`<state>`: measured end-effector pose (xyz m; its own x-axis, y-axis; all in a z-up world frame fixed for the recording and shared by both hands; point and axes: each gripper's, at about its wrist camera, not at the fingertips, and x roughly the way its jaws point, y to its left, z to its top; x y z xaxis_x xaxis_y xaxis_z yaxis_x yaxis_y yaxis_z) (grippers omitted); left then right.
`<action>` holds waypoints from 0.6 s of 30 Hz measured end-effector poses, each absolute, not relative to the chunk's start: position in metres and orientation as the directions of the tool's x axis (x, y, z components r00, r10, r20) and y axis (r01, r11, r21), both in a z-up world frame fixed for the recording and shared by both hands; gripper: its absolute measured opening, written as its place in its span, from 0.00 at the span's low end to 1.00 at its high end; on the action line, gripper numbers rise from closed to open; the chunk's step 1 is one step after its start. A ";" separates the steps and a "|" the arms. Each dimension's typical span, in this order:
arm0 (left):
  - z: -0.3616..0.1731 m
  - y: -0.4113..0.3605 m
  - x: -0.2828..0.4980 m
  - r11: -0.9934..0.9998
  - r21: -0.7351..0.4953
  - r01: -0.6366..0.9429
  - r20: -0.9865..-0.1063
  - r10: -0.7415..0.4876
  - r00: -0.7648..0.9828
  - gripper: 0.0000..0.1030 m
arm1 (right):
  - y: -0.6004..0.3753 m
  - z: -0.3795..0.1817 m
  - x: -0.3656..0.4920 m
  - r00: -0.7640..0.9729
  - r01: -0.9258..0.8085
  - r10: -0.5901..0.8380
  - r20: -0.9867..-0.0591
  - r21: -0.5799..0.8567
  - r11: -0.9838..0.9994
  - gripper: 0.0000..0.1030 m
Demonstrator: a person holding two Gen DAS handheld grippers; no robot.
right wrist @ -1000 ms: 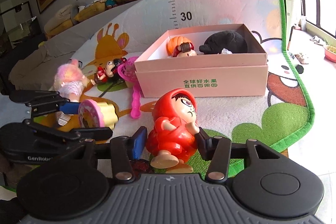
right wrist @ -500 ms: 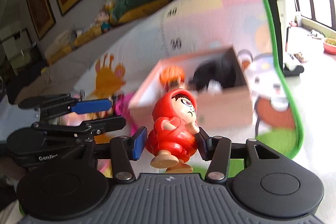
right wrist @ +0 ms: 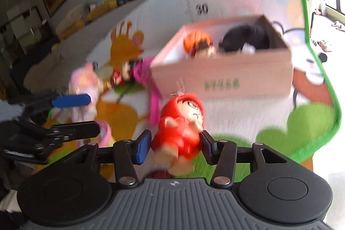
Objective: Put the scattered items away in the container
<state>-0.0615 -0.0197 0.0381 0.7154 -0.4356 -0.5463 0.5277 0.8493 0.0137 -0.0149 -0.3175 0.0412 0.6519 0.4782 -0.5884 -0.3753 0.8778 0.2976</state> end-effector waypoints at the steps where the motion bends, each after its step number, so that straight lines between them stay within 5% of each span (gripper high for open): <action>1: 0.035 -0.021 -0.065 0.846 0.011 0.534 -0.551 -0.440 0.709 0.84 | -0.313 0.038 -0.019 0.654 -0.376 0.472 -0.591 0.287 0.881 0.48; 4: 0.026 -0.025 -0.072 0.843 0.019 0.538 -0.568 -0.434 0.700 0.84 | -0.305 0.034 -0.033 0.669 -0.380 0.459 -0.584 0.262 0.887 0.53; 6: 0.020 -0.030 -0.073 0.846 0.045 0.531 -0.574 -0.413 0.707 0.84 | -0.304 0.035 -0.041 0.681 -0.378 0.452 -0.576 0.252 0.891 0.70; 11: 0.009 -0.036 -0.072 0.855 0.081 0.513 -0.594 -0.372 0.713 0.82 | -0.311 0.033 -0.056 0.708 -0.339 0.393 -0.587 0.206 0.918 0.91; 14: 0.005 -0.038 -0.068 0.859 0.083 0.505 -0.606 -0.359 0.710 0.79 | -0.311 0.032 -0.061 0.700 -0.348 0.383 -0.603 0.181 0.920 1.00; 18: 0.000 -0.036 -0.059 0.882 0.065 0.467 -0.632 -0.326 0.703 0.65 | -0.300 0.029 -0.064 0.698 -0.364 0.338 -0.631 0.094 0.927 1.00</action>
